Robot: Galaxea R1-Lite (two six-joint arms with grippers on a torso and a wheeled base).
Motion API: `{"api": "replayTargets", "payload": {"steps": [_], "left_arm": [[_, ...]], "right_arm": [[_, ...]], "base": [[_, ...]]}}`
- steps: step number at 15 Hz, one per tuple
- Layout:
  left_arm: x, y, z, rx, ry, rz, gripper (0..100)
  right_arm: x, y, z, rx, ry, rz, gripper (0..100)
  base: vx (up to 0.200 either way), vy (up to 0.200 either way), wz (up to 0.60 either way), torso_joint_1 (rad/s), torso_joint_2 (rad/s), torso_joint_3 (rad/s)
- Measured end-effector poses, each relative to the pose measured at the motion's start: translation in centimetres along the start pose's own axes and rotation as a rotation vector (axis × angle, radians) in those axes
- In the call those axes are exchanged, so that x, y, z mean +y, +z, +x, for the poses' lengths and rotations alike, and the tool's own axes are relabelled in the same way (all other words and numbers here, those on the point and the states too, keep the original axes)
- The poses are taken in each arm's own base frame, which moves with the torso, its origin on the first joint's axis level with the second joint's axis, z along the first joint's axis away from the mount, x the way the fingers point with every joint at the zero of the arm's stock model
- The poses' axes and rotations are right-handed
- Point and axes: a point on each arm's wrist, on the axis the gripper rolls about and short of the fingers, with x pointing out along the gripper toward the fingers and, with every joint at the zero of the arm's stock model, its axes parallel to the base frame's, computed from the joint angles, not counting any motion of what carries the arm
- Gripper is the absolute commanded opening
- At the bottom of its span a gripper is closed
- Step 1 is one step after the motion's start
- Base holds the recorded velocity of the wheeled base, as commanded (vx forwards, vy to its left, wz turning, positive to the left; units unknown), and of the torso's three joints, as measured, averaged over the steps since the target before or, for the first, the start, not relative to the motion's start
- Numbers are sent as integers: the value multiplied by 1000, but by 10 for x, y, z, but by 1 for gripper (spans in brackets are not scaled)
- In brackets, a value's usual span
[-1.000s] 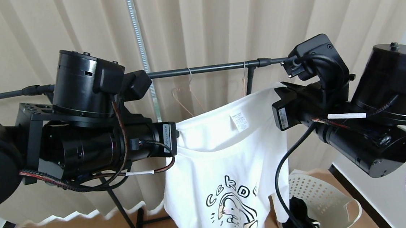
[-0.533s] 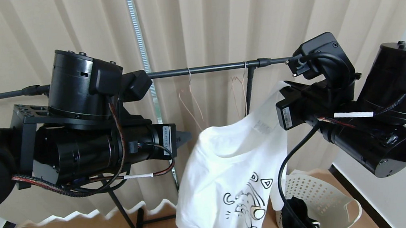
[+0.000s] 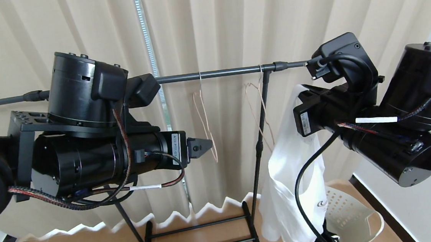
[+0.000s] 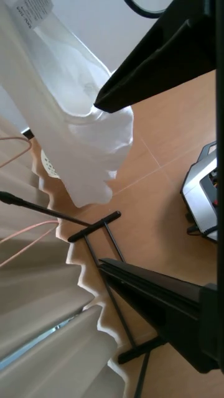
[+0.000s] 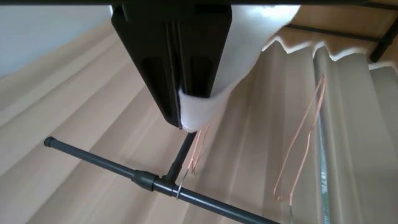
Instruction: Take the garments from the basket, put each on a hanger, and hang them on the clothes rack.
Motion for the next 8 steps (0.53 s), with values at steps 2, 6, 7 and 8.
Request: {"api": "replayTargets", "payload": {"steps": [2, 6, 7, 8], "left_arm": [[0, 0, 1, 2, 3, 0, 100], [3, 5, 18, 10, 25, 14, 100], [5, 8, 28, 15, 38, 17, 100], [7, 11, 40, 21, 51, 16, 100]], "right_arm": [[-1, 0, 0, 1, -2, 0, 0], [-3, 0, 2, 3, -12, 0, 0], [-3, -1, 3, 3, -12, 0, 0], [-2, -1, 3, 4, -12, 0, 0]], "base": [[0, 0, 0, 0, 0, 0], [0, 0, 0, 0, 0, 0], [0, 0, 0, 0, 0, 0], [0, 0, 0, 0, 0, 0]]}}
